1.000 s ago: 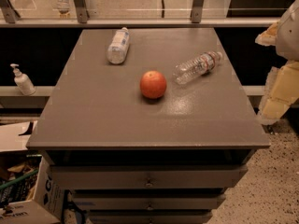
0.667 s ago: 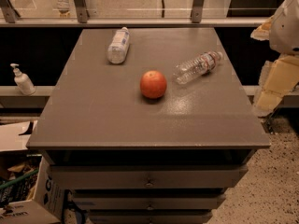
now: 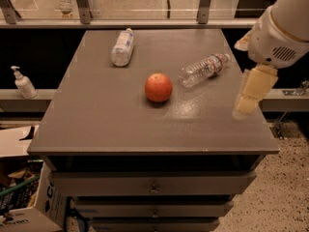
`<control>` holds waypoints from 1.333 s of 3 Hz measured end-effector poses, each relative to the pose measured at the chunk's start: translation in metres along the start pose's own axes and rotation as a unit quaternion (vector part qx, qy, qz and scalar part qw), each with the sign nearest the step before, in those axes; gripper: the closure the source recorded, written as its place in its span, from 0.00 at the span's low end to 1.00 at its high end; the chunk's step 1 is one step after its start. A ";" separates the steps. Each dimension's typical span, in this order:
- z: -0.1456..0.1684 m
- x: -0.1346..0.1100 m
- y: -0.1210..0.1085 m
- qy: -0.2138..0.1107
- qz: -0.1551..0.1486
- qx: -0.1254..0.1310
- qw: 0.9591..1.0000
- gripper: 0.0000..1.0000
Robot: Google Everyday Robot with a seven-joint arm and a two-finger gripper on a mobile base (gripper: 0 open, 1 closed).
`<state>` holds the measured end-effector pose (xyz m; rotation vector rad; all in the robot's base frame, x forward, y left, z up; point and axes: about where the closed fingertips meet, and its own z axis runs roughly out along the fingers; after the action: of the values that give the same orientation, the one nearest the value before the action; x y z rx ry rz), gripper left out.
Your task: Pick apple
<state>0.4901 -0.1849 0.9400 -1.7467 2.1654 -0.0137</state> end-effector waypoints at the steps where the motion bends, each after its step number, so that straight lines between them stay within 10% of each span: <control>1: 0.024 -0.020 0.007 -0.048 -0.015 -0.024 0.998 0.00; 4: 0.064 -0.115 0.005 -0.188 -0.117 -0.057 0.974 0.00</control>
Offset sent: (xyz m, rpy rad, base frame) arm 0.0112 0.1009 -0.0316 0.3277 0.0127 0.2746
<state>0.5235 -0.0610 0.9098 -1.8803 1.7139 0.3585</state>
